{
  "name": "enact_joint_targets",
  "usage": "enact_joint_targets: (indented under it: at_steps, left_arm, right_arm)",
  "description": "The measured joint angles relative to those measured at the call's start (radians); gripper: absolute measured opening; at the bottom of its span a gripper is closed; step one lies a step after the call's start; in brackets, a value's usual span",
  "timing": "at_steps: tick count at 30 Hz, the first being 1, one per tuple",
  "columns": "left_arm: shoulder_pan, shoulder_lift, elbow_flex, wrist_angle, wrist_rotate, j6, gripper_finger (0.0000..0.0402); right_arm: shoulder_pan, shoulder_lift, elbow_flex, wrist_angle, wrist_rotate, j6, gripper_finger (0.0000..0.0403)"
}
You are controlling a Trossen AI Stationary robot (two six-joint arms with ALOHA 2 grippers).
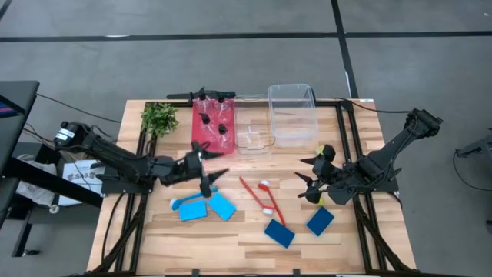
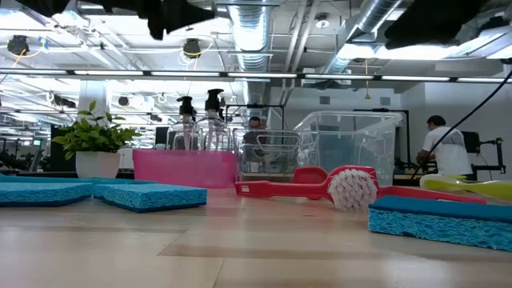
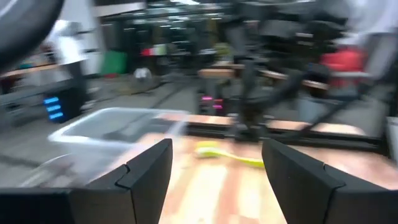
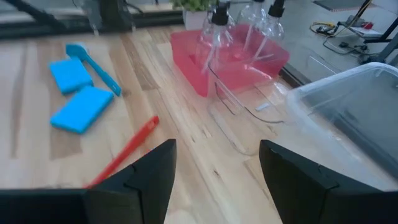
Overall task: Pick & Place Kitchen Sink Supplies
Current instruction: Put the green dish brush into the right transparent bin
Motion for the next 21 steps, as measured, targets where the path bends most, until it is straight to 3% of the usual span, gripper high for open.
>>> enact_joint_targets:
  at_steps: [7,14,21]
  left_arm:
    - [-0.059,-0.006,0.0,-0.001,0.239,0.006,0.025]
    - [-0.06,-0.034,0.0,-0.053,0.359,-0.022,0.025]
    - [-0.06,-0.119,0.0,-0.258,0.465,-0.141,0.025]
  right_arm:
    - [-0.001,0.0,0.0,0.143,-0.001,0.0,0.0224]
    - [-0.021,0.0,0.0,0.284,-0.012,0.002,0.0224]
    - [-0.055,0.012,0.0,0.323,-0.178,0.002,0.0224]
